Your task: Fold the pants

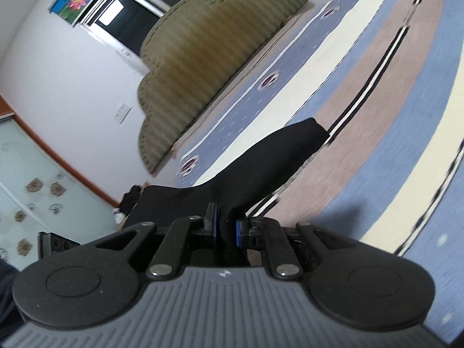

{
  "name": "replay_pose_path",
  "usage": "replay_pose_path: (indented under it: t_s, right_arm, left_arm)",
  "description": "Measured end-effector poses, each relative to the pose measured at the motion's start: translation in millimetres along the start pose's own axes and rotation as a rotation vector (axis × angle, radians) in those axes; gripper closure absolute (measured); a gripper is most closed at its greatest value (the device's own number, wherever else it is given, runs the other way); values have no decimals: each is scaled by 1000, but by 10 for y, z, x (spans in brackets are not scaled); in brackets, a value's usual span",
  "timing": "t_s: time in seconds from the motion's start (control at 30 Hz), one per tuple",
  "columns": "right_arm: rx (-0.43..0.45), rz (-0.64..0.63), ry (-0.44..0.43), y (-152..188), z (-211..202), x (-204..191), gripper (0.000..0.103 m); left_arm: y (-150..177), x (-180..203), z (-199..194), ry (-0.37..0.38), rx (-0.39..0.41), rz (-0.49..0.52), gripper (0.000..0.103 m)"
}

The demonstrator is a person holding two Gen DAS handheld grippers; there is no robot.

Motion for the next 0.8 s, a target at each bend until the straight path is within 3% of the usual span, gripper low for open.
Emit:
replay_pose_path:
  t_s: [0.37, 0.8]
  right_arm:
    - [34, 16, 123, -430, -21, 687, 91]
    - [51, -23, 185, -744, 83, 935, 91]
  left_arm:
    - [-179, 348, 861, -127, -46, 118, 85]
    - [-337, 493, 1245, -273, -20, 202, 85]
Point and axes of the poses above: each gripper's, at about its wrist camera, not at the fingertips, and z roughly the way its jaws point, x to its right, y to its underside, the point moved 6 cm from there along z, roughly the way its jaws point, and after that the axes turned 2 degrees about -x, right-handed, at the moved point
